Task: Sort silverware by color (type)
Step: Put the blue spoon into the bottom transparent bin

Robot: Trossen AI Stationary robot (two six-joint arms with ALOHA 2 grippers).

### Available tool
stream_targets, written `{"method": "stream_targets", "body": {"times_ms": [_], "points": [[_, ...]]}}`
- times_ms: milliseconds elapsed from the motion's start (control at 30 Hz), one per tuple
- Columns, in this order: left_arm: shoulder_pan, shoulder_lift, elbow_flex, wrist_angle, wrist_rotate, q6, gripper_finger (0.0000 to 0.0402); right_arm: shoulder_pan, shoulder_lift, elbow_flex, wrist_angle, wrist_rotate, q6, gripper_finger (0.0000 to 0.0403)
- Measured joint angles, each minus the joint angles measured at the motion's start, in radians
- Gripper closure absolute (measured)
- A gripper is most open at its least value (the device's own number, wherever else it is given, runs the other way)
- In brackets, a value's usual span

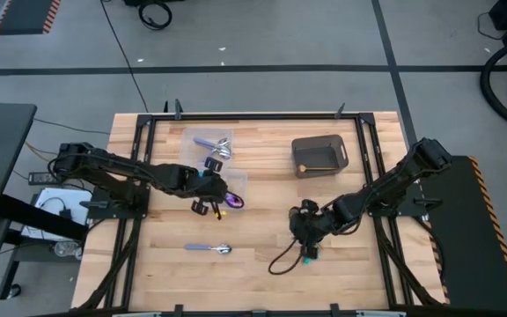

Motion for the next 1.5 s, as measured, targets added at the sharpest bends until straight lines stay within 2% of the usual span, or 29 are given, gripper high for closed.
{"method": "stream_targets", "body": {"times_ms": [133, 233, 333, 467, 700, 1133, 1500], "points": [[-0.023, 0.000, 0.013, 0.012, 0.003, -0.017, 0.0265, 0.021, 0.000, 0.088, -0.302, -0.017, -0.057, 0.0245], [-0.030, 0.000, 0.013, 0.020, 0.003, -0.026, 0.0265, 0.045, 0.000, 0.098, -0.402, -0.025, -0.176, 0.0245], [-0.030, 0.000, 0.013, 0.019, 0.002, -0.050, 0.0265, 0.060, 0.000, 0.083, -0.396, -0.071, -0.329, 0.0245], [-0.044, 0.000, 0.013, 0.015, 0.002, -0.072, 0.0265, 0.066, 0.000, 0.075, -0.399, -0.105, -0.431, 0.0245], [-0.065, 0.000, 0.013, 0.015, 0.002, -0.072, 0.0265, 0.065, 0.020, 0.075, -0.397, -0.116, -0.513, 0.0247], [-0.073, 0.000, 0.013, 0.013, 0.001, -0.072, 0.0265, 0.055, 0.120, 0.074, -0.420, -0.183, -0.571, 0.0276], [-0.083, -0.001, 0.014, 0.013, -0.001, -0.075, 0.0265, 0.006, 0.166, 0.070, -0.438, -0.206, -0.659, 0.0281]]}}
